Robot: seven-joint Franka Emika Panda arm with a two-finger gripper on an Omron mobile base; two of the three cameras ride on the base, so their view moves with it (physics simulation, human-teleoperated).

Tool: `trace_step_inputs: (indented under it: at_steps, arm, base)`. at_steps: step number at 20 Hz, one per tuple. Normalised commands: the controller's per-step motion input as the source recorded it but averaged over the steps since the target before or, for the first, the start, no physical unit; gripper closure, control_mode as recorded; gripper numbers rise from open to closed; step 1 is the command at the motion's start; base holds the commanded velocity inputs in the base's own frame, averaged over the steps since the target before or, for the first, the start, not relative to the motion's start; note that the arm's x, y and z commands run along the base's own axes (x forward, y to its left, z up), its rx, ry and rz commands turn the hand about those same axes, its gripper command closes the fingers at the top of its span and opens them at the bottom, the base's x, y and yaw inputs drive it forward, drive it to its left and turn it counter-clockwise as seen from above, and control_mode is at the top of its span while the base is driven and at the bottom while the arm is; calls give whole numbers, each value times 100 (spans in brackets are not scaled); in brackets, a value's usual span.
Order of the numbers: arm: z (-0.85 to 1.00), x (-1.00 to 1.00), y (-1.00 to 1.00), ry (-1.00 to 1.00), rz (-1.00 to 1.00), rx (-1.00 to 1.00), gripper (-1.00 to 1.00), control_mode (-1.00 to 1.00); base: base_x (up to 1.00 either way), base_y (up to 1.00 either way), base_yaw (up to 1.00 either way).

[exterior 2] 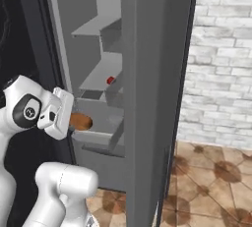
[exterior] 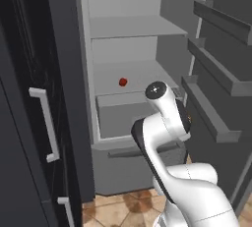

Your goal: Place the cold items (potato and bell pepper) from the fridge in one tupperware on the dining counter. Place the warm items (kebab skewer and hot dog) in the stove area in another tupperware.

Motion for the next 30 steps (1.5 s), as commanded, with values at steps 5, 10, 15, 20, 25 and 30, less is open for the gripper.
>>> trace_step_inputs:
  at_steps: [5, 10, 15, 20, 25, 30]
  arm:
    - [0, 0, 0, 0, 0, 0, 100, 100]
    - [0, 0, 0, 0, 0, 0, 100, 100]
    - [0, 0, 0, 0, 0, 0, 100, 100]
    - [0, 0, 0, 0, 0, 0, 100, 100]
    - [0, 0, 0, 0, 0, 0, 100, 100]
    - [0, 0, 0, 0, 0, 0, 100, 100]
  base:
    - [-84, 0, 12]
    - [-70, 0, 19]
    - [-51, 0, 28]
    - [-39, -5, 33]
    - [-63, -19, 30]
    - [-78, -23, 30]
